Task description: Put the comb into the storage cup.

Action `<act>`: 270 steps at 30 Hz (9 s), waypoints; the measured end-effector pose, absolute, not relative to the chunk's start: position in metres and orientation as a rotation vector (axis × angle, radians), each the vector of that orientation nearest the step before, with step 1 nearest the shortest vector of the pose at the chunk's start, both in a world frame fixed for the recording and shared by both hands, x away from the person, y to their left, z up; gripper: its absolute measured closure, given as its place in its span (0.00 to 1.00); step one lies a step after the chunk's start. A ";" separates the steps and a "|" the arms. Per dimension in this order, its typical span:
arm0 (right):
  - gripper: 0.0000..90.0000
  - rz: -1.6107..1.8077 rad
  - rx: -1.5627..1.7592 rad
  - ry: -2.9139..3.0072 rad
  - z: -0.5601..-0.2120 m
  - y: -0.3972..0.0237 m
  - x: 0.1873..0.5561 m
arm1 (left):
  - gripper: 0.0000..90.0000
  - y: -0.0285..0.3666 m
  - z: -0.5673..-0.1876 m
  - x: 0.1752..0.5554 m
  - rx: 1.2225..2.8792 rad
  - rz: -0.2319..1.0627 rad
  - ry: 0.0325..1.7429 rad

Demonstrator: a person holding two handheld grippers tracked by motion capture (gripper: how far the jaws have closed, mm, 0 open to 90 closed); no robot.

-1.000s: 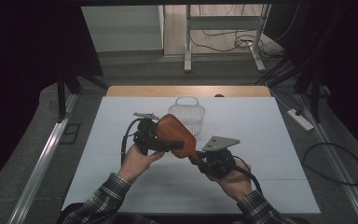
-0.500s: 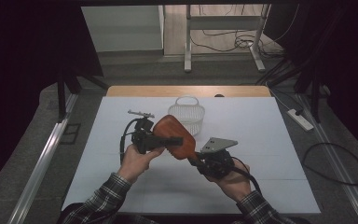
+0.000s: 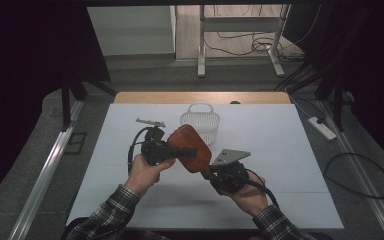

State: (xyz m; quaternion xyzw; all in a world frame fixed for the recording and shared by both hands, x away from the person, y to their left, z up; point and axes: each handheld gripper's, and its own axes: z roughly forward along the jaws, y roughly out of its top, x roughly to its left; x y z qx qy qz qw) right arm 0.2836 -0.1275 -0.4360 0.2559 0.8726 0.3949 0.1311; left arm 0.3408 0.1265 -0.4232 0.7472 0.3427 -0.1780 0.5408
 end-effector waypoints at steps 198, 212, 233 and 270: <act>0.00 0.912 1.251 2.423 -0.446 -0.299 0.227 | 0.62 0.113 -0.420 0.468 1.774 -0.011 1.170; 0.00 0.902 1.254 2.427 -0.446 -0.298 0.228 | 0.60 0.122 -0.433 0.466 1.735 -0.035 1.201; 0.00 0.883 1.258 2.432 -0.447 -0.297 0.228 | 0.50 0.138 -0.452 0.467 1.680 -0.059 1.250; 0.00 0.877 1.244 2.425 -0.447 -0.296 0.227 | 0.07 0.135 -0.427 0.462 1.834 0.119 1.187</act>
